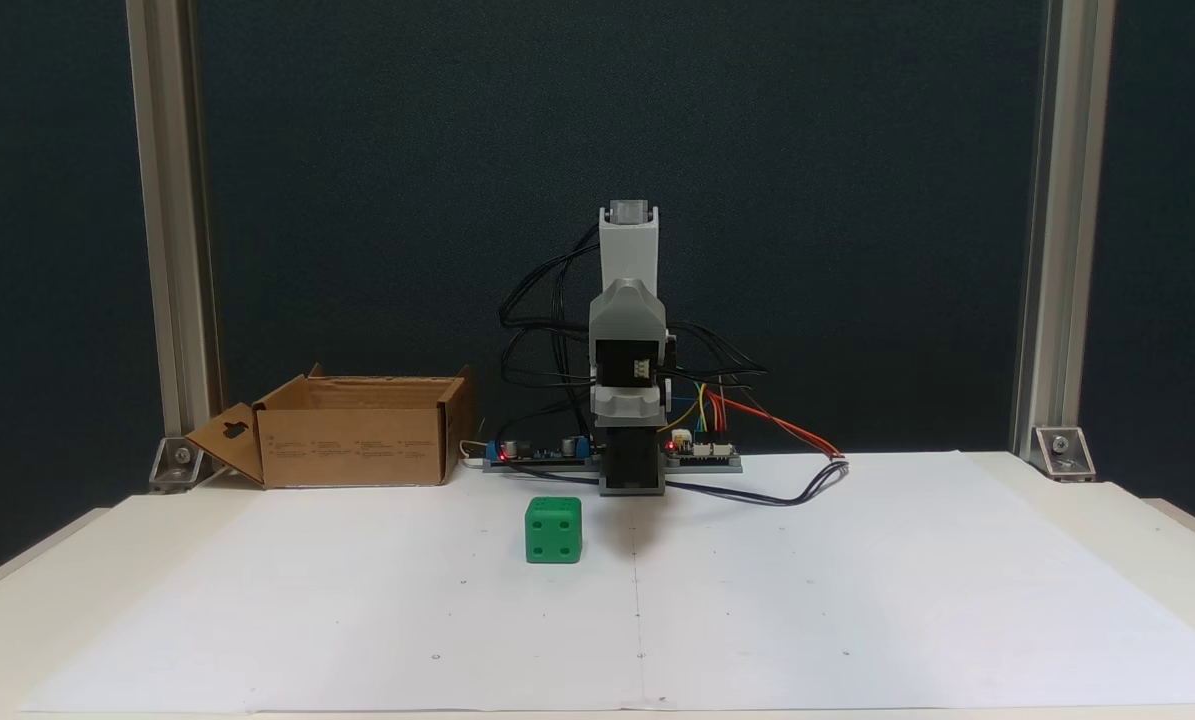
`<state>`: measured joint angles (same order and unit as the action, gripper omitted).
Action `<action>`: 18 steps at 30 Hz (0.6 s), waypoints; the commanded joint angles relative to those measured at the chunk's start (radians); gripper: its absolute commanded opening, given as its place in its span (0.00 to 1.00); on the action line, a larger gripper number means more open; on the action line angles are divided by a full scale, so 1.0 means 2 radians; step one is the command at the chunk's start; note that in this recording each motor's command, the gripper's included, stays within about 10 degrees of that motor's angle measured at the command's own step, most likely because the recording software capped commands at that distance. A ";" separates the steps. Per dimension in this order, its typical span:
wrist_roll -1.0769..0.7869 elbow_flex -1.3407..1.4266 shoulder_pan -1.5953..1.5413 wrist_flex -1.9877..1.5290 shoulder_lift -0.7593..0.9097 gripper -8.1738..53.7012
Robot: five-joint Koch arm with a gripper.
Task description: Grasp a green dice and put it in the bin.
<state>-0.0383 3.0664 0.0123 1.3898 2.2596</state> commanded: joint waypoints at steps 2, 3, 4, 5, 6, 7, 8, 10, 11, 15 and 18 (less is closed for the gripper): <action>-0.021 0.012 -0.004 0.028 0.052 0.85; -0.021 0.012 -0.004 0.027 0.052 0.85; -0.022 0.012 -0.003 0.027 0.051 0.85; -0.022 0.012 -0.004 0.027 0.051 0.85; -0.022 0.012 -0.004 0.026 0.051 0.84; -0.022 0.013 -0.005 0.025 0.051 0.84; -0.022 0.015 -0.005 0.025 0.051 0.84; -0.024 0.016 -0.002 0.025 0.051 0.84; -0.024 0.016 -0.002 0.025 0.051 0.84; -0.025 0.004 -0.004 0.026 0.052 0.84; -0.026 -0.035 -0.005 -0.028 0.052 0.83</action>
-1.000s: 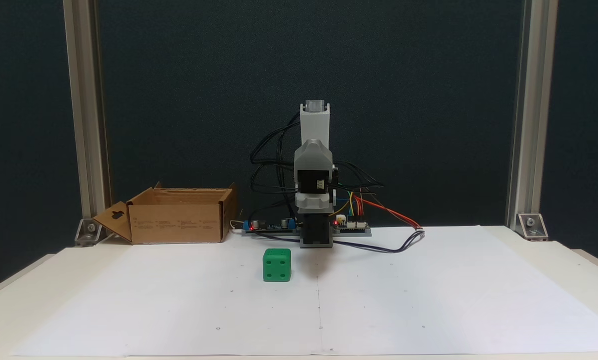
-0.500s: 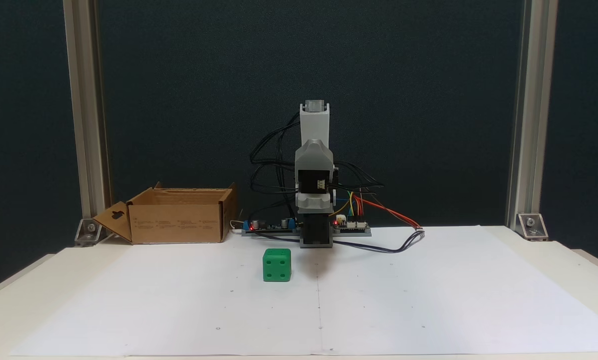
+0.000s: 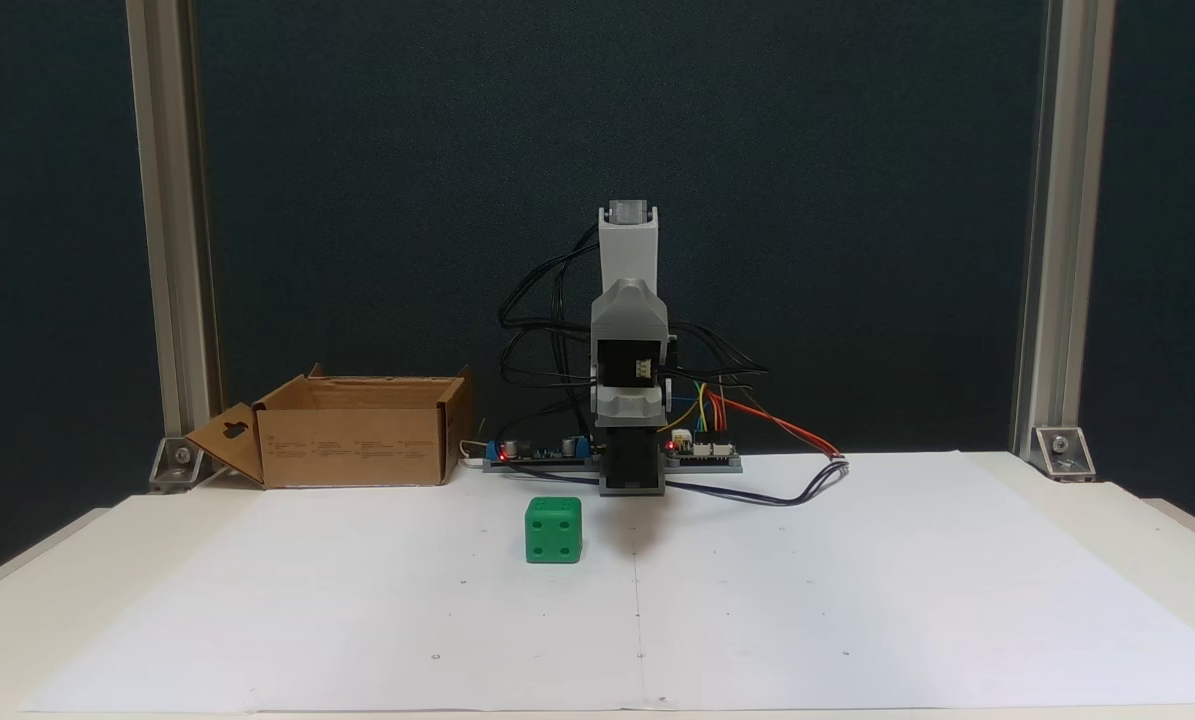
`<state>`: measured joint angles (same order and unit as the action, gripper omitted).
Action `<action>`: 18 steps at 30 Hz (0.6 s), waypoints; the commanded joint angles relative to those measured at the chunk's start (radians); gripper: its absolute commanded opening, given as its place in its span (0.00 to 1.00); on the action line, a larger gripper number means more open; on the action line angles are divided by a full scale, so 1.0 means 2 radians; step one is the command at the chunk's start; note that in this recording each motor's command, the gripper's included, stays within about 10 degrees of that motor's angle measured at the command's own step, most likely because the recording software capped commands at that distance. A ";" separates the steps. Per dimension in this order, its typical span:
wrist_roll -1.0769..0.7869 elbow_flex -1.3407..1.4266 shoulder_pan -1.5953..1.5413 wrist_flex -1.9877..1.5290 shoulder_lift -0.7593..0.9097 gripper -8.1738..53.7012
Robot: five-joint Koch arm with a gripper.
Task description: Grasp a green dice and put it in the bin.
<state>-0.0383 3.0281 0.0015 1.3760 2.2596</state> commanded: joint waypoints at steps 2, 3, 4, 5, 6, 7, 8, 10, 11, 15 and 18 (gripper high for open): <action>-0.026 -0.051 0.000 -0.081 0.052 0.83; -0.026 -0.072 0.000 -0.123 0.052 0.83; -0.026 -0.091 0.000 -0.155 0.053 0.83; -0.026 -0.107 0.000 -0.190 0.052 0.83; -0.026 -0.128 0.001 -0.225 0.052 0.83; -0.026 -0.146 0.001 -0.261 0.053 0.83; -0.026 -0.162 0.002 -0.294 0.053 0.83; -0.026 -0.192 0.003 -0.361 0.053 0.84; -0.026 -0.206 0.003 -0.393 0.053 0.84; -0.026 -0.265 0.007 -0.529 0.054 0.84; -0.025 -0.332 0.013 -0.630 0.054 0.83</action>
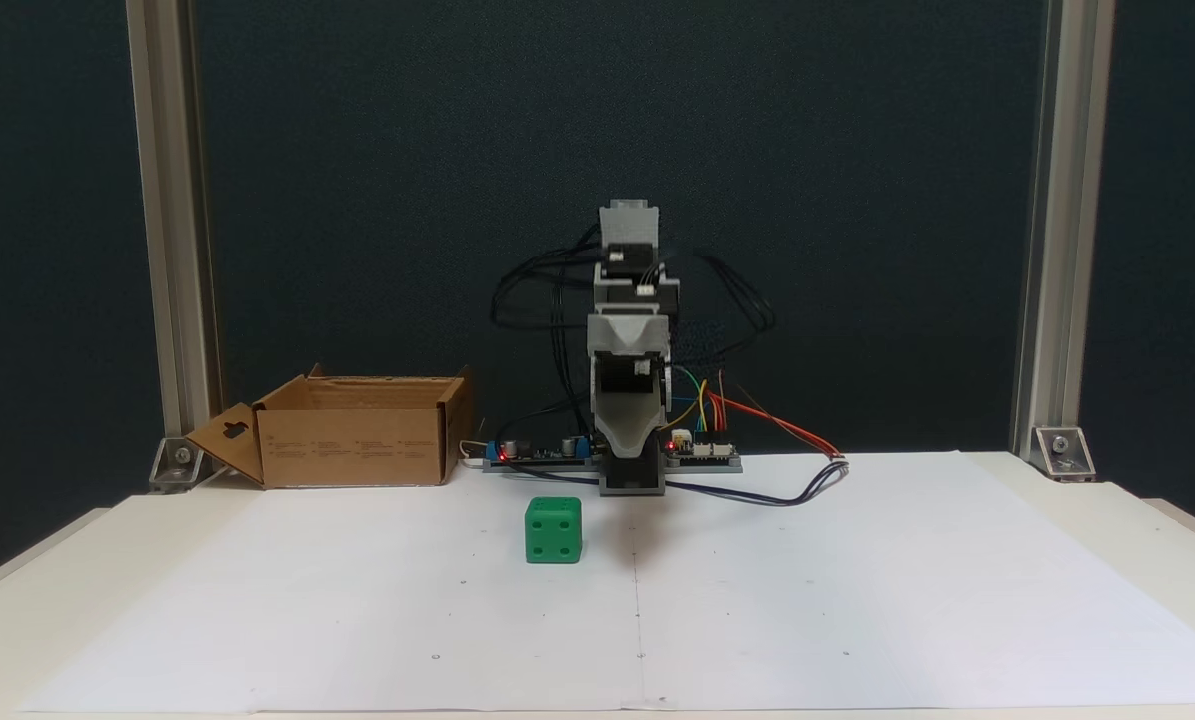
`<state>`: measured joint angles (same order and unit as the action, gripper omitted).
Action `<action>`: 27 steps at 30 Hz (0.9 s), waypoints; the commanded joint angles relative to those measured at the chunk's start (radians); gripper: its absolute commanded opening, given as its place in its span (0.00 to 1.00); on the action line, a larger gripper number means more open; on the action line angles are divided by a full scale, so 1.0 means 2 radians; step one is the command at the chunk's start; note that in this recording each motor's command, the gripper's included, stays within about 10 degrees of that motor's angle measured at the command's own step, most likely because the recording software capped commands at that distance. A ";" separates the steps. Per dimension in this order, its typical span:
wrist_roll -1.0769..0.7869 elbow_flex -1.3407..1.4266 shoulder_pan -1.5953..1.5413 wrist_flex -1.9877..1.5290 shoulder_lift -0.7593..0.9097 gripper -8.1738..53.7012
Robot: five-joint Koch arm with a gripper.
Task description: Grasp a green dice and put it in the bin.
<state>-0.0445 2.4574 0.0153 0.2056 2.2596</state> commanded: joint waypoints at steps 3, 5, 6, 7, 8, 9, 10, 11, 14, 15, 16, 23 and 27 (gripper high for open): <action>-0.022 -0.080 0.025 -0.143 0.053 0.83; -0.022 -0.097 0.032 -0.208 0.052 0.83; -0.021 -0.106 0.037 -0.241 0.052 0.83; -0.019 -0.117 0.042 -0.274 0.052 0.83; -0.018 -0.126 0.047 -0.307 0.051 0.83; -0.018 -0.133 0.054 -0.340 0.051 0.83; -0.018 -0.140 0.062 -0.370 0.051 0.83; -0.018 -0.151 0.069 -0.402 0.051 0.83; -0.018 -0.182 0.089 -0.495 0.051 0.83; -0.018 -0.193 0.098 -0.525 0.050 0.83; -0.018 -0.200 0.107 -0.556 0.050 0.83; -0.052 -0.311 0.117 -0.683 -0.005 0.83; -0.104 -0.352 0.132 -0.690 -0.046 0.83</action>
<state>-0.1519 1.8116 0.2638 -1.1658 2.1921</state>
